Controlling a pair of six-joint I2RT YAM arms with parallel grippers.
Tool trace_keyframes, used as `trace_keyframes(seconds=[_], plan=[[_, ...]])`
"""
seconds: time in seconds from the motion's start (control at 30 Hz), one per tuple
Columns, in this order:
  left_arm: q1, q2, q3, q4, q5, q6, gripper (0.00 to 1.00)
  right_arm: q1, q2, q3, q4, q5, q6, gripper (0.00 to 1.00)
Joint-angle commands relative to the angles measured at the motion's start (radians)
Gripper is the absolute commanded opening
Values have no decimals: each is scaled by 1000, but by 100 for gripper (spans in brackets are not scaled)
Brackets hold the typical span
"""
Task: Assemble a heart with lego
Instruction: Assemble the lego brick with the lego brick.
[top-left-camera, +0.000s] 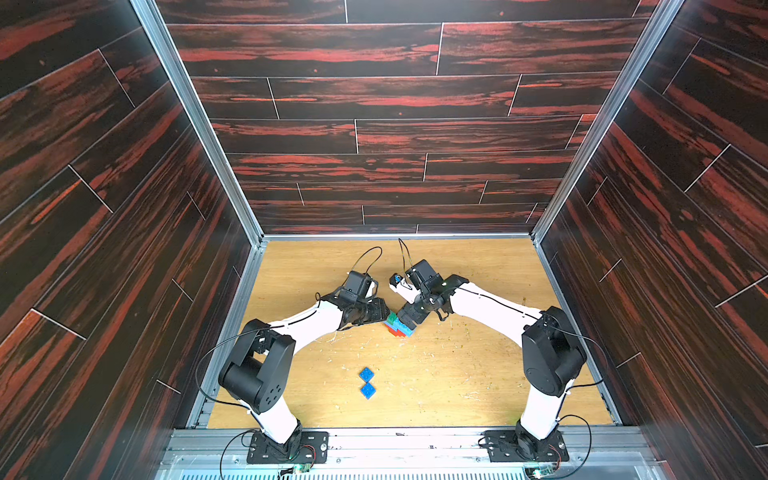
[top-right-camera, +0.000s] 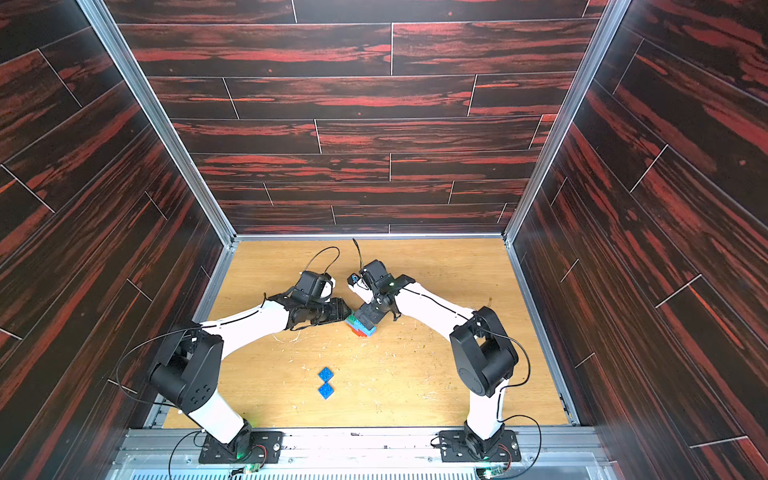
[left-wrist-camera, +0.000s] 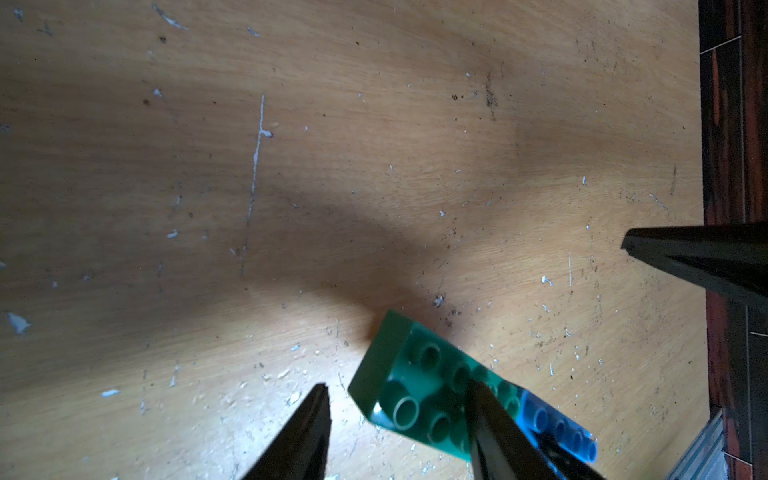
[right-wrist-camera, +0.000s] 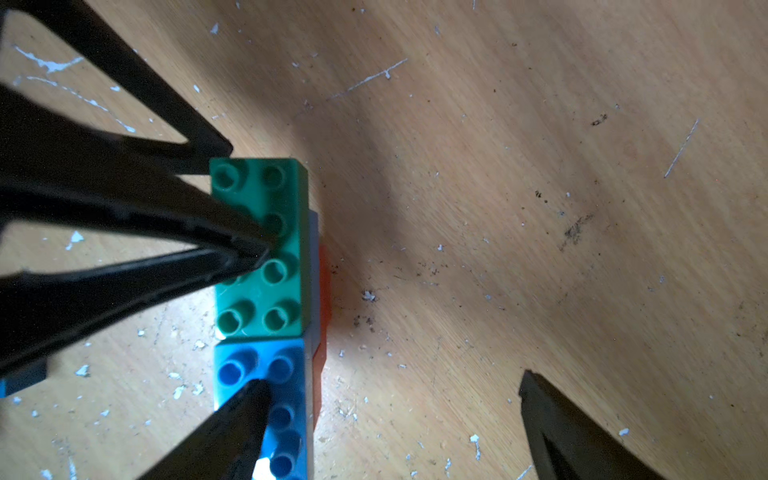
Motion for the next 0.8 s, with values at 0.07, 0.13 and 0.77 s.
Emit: trace_keyframes(seconds=[0.07,0.13,0.77], plan=[[1,0,-7,-63,-13,28,56,2,30,-100,-24,18,-27,98],[1,-5,-13,-61,-13,31,56,2,26,-114,-22,26,-33,98],[-6,-64,15,-108,-54,42,57,1,-24,-80,24,12,-17,98]])
